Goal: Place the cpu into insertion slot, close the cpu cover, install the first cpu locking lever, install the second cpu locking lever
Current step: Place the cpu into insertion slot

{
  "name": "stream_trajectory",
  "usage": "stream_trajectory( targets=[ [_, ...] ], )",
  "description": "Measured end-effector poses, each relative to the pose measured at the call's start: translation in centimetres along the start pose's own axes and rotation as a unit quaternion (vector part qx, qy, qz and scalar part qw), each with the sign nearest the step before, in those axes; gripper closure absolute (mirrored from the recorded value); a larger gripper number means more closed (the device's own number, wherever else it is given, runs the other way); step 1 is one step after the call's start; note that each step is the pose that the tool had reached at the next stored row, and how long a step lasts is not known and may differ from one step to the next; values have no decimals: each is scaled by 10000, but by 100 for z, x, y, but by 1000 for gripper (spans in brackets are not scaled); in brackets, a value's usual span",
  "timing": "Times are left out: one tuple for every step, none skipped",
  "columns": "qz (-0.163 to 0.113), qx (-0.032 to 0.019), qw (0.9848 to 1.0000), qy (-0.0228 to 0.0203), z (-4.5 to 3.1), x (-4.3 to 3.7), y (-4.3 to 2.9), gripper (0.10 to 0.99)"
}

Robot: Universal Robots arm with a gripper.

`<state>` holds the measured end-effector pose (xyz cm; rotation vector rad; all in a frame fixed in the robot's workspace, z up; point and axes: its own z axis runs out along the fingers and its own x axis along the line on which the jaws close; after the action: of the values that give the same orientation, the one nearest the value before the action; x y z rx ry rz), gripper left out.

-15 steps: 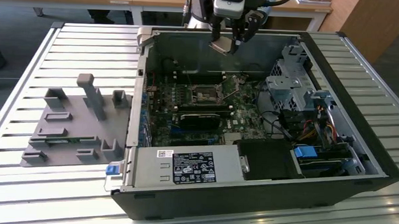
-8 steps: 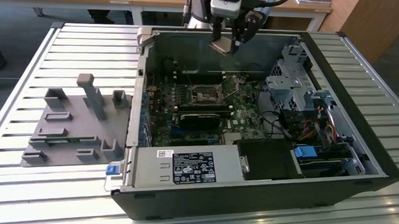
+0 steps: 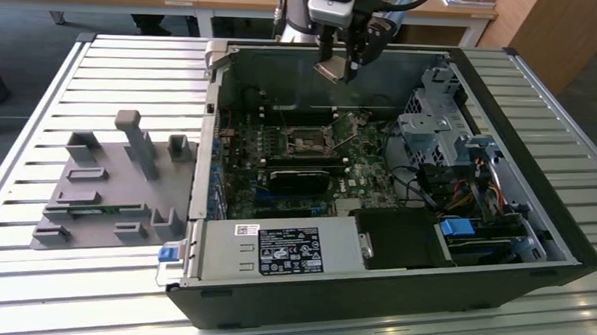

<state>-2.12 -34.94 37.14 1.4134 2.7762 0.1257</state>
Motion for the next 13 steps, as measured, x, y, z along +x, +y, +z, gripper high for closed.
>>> stream_trajectory(
  targets=[
    [49,-1,10000,-5,1,0,0,545],
    [100,-1,9999,-9,1,0,0,545],
    [151,-1,9999,-14,2,0,0,545],
    [202,-2,9998,-18,3,0,0,545],
    [254,-3,9997,-23,4,0,0,545],
    [306,-3,9995,-28,5,0,-1,545],
    [363,-4,9993,-33,6,0,-1,545],
    [415,-5,9991,-37,7,0,-1,545],
    [467,-5,9989,-42,8,0,-1,545],
    [519,-6,9986,-46,9,0,-1,545],
    [572,-6,9984,-51,10,0,-1,545],
    [626,-7,9980,-56,11,0,-1,545],
    [684,-7,9976,-61,11,0,-1,545]
  ],
)
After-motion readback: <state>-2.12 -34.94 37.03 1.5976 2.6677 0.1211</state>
